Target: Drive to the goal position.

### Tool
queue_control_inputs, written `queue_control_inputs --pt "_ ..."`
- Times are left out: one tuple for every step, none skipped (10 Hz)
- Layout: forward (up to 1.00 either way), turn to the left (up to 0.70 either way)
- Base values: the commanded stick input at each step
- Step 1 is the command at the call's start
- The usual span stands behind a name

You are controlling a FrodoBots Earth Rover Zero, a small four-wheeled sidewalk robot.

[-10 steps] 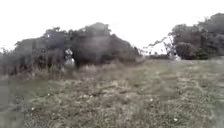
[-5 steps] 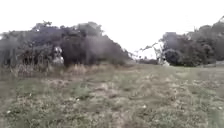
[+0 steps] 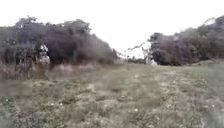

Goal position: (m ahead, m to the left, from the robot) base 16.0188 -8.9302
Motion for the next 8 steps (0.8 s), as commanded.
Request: queue_control_inputs --pt "0.5 0.0" --pt "0.5 0.0" --pt "0.5 0.0" --pt "0.5 0.0" --pt "0.5 0.0" --pt "0.5 0.0" --pt "0.5 0.0" --pt "0.5 0.0"
